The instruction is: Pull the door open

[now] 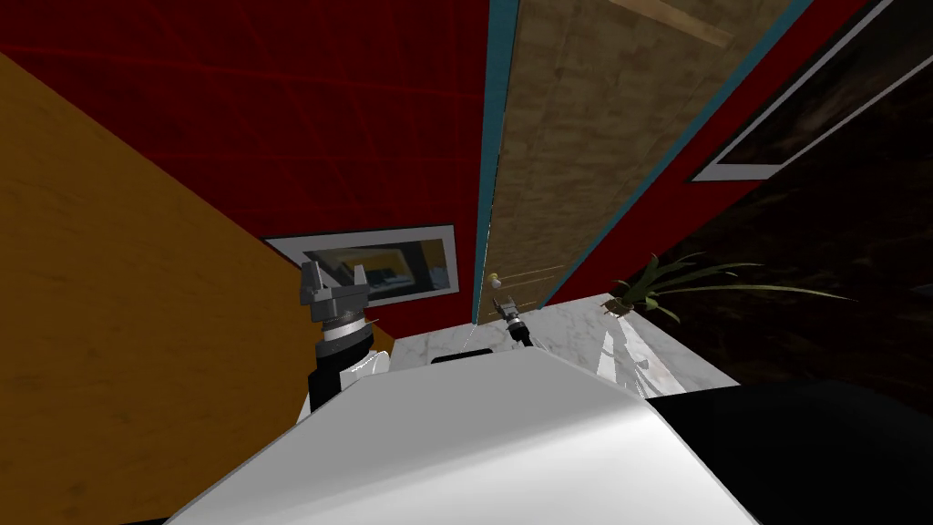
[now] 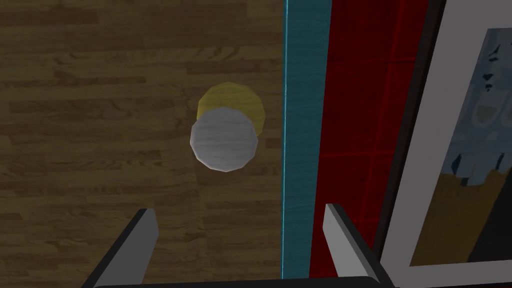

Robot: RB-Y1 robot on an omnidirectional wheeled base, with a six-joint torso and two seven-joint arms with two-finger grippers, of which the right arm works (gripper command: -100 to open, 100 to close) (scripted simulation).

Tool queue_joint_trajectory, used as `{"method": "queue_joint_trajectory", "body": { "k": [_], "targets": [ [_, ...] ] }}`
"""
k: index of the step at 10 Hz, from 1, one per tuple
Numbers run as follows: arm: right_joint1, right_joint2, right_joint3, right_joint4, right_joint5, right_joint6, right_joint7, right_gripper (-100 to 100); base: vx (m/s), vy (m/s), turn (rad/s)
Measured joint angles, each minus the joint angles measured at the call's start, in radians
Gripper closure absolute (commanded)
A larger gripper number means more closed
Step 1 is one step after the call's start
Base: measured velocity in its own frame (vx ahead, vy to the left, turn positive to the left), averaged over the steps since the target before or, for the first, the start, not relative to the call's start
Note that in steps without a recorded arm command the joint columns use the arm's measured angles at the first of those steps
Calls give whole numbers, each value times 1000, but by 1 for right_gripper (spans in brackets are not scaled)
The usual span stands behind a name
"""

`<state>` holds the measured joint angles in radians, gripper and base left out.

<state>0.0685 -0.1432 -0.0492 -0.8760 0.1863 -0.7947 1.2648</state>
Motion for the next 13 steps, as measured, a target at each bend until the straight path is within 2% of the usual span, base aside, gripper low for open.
{"method": "queue_joint_trajectory", "body": {
  "k": [2, 5, 8, 9, 13],
  "targets": [
    [2, -11, 9, 10, -27, -4, 12, -100, 166, 75, 145],
    [0, -22, 24, 25, -61, -11, 27, -100, 203, -60, -90],
    [-1, -24, 33, 29, -75, -16, 34, -100, 156, -50, -100],
    [-1, -24, 33, 30, -75, -16, 34, 100, -12, 1, 40],
    [1, -23, 34, 32, -74, -12, 34, 100, -18, 6, -1]
  ]
}}
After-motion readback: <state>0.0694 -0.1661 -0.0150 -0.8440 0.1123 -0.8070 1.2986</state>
